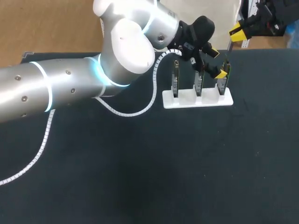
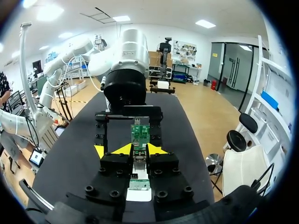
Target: Pick up the optical module with the left hand, and insert it into the network port with the right hand.
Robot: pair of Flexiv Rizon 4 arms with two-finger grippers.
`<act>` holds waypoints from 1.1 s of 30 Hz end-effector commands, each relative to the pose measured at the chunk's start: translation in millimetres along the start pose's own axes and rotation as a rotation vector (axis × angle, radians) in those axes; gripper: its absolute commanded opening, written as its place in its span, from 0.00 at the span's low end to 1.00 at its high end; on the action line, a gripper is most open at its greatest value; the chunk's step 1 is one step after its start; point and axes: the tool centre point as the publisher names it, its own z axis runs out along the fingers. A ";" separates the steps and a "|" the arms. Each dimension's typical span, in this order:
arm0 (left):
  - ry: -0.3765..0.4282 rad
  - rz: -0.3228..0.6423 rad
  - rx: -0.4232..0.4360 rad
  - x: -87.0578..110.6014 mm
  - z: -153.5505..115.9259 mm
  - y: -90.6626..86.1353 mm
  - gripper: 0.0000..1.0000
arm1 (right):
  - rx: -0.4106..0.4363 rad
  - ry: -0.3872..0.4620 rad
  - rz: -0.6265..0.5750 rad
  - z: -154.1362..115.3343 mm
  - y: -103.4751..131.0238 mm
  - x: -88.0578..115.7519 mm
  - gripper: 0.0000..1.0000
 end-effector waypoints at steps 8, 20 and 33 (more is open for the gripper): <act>0.021 -0.004 0.002 -2.1 -0.2 1.8 1.00 | 0.007 0.036 0.009 6.0 5.1 4.9 0.00; 0.021 -0.004 0.002 -2.1 -0.2 1.8 1.00 | -0.004 0.054 0.033 13.5 7.0 13.6 0.00; 0.021 -0.004 0.002 -2.1 -0.2 1.8 1.00 | -0.005 0.066 0.047 17.2 8.5 19.0 0.00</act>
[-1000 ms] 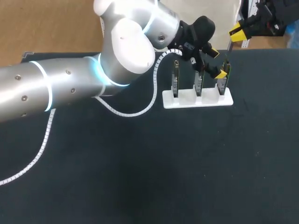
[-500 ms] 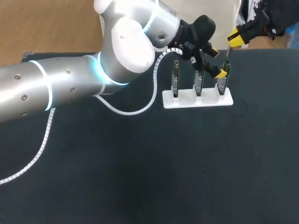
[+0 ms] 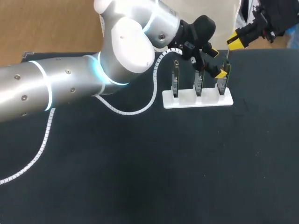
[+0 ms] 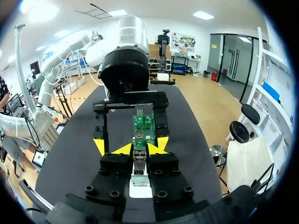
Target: Pick up the optical module with the left hand, and insert it into the network port with the right hand.
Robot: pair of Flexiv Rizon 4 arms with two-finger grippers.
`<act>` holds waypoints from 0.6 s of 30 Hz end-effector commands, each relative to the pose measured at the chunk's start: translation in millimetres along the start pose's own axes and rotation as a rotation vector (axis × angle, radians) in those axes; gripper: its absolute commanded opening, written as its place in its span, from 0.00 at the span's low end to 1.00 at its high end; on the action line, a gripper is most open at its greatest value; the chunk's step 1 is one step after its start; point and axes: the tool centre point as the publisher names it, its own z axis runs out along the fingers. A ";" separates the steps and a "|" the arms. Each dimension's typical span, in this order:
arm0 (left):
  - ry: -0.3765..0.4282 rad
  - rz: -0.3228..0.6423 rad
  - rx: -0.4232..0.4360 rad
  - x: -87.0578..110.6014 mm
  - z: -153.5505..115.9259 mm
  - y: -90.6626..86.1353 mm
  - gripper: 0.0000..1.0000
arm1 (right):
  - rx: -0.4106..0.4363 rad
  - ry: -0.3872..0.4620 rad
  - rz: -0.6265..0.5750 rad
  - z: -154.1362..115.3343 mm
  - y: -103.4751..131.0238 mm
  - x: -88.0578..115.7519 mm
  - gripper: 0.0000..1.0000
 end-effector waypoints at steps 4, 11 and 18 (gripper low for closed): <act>0.007 -0.002 0.002 -1.5 0.6 1.6 1.00 | -0.003 0.008 0.000 3.6 1.2 2.2 0.00; 0.007 -0.002 0.002 -1.5 0.6 1.6 1.00 | -0.019 0.018 0.001 4.5 -0.1 6.4 0.00; 0.007 -0.002 0.002 -1.5 0.6 1.6 1.00 | -0.028 0.027 0.006 4.6 -2.1 10.6 0.00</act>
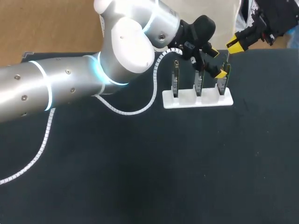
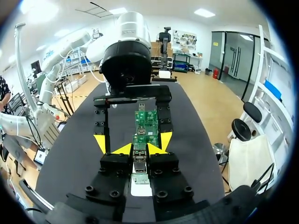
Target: Pick up the optical module with the left hand, and insert it into the network port with the right hand.
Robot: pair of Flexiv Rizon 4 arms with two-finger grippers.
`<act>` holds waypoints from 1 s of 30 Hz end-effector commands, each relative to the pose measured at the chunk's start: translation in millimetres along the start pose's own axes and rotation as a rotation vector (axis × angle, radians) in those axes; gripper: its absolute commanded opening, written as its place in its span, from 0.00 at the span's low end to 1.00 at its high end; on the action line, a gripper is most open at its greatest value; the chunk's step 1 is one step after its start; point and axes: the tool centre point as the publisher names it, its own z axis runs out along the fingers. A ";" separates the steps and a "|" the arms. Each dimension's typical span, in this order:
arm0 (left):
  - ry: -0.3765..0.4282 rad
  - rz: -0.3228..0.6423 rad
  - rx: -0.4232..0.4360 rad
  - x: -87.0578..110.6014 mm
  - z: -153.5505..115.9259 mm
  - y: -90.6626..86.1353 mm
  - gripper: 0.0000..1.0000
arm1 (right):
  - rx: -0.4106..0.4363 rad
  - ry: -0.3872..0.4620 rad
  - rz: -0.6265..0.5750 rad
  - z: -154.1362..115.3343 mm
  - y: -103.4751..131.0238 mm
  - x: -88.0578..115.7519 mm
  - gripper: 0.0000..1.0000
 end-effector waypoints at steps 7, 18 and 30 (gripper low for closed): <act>0.008 -0.002 0.002 -1.5 0.6 1.6 1.00 | -0.019 0.003 0.007 1.8 -4.9 3.9 0.00; 0.008 -0.002 0.002 -1.5 0.6 1.6 1.00 | -0.012 -0.006 -0.015 1.3 -6.6 -4.9 0.00; 0.008 -0.002 0.002 -1.5 0.6 1.6 1.00 | -0.014 0.002 -0.005 2.1 -2.8 -2.7 0.00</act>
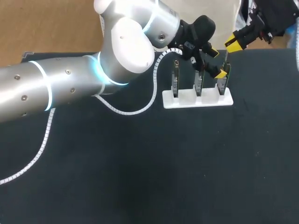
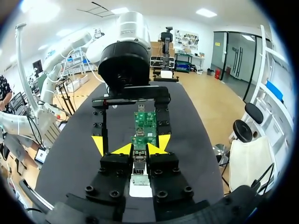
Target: Pick up the optical module with the left hand, and insert it into the network port with the right hand.
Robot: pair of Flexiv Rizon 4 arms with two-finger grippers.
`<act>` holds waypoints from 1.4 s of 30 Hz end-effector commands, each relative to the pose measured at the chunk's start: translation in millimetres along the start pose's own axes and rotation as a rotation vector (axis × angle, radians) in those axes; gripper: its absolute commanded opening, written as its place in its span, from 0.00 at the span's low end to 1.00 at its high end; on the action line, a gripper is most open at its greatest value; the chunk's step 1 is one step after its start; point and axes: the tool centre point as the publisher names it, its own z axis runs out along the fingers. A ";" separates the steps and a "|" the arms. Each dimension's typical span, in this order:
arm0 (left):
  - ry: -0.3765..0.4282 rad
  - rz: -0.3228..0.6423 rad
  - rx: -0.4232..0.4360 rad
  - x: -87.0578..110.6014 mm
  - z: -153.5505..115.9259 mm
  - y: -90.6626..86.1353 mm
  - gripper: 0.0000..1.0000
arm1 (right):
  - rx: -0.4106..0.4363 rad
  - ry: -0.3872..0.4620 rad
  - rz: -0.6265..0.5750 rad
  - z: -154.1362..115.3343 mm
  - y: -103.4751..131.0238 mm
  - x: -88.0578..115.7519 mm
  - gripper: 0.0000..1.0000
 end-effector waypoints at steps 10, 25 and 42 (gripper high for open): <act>0.008 -0.002 0.002 -1.6 0.6 1.6 1.00 | 0.017 -0.012 -0.003 -1.6 1.5 -2.6 0.00; 0.008 -0.002 0.002 -1.6 0.6 1.6 1.00 | 0.018 -0.005 0.006 -1.9 3.8 -0.4 0.00; 0.008 -0.002 0.002 -1.6 0.6 1.6 1.00 | 0.012 -0.003 0.027 1.8 4.0 5.6 0.00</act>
